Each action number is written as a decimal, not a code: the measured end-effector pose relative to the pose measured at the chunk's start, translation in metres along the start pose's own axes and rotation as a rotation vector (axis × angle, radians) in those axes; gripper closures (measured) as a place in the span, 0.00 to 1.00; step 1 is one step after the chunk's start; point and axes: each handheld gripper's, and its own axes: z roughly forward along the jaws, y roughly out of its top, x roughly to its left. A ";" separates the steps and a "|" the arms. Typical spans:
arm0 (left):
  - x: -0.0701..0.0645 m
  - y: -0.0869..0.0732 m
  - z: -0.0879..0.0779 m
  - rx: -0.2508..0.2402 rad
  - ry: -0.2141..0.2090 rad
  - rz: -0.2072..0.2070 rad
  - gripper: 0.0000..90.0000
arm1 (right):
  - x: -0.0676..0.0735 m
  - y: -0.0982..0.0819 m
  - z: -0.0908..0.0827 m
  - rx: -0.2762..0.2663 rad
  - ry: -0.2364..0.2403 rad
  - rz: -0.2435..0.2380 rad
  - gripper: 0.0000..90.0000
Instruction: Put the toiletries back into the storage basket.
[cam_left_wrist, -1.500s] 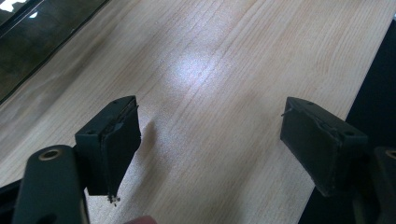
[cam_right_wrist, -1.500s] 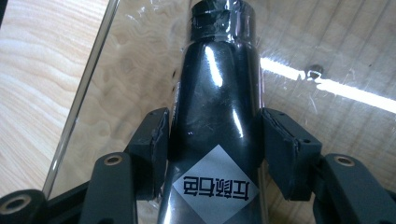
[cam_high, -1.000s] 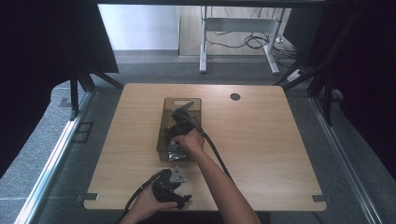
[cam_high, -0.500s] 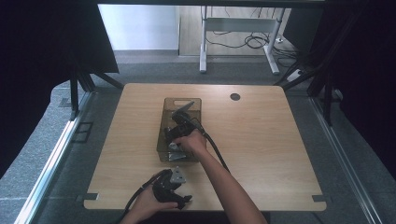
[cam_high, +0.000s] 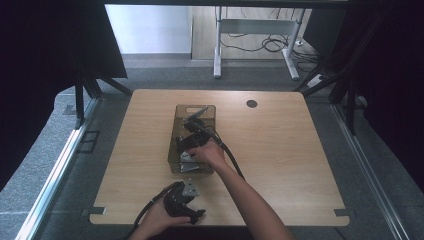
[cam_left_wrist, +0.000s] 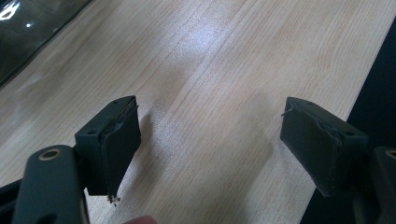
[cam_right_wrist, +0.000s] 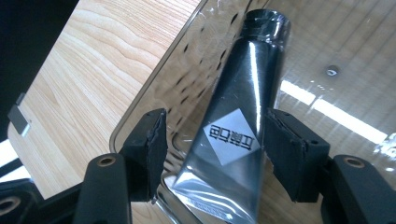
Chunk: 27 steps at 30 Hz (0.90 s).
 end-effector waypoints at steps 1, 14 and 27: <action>0.000 0.000 0.000 -0.002 0.001 0.000 0.23 | 0.000 -0.002 -0.002 -0.007 -0.005 -0.010 0.45; -0.002 -0.001 -0.001 0.001 0.014 0.003 0.23 | -0.017 -0.041 -0.048 -0.168 -0.022 -0.166 0.45; 0.005 -0.002 -0.005 -0.010 0.041 -0.012 0.23 | -0.051 -0.102 -0.094 -0.314 -0.018 -0.211 0.46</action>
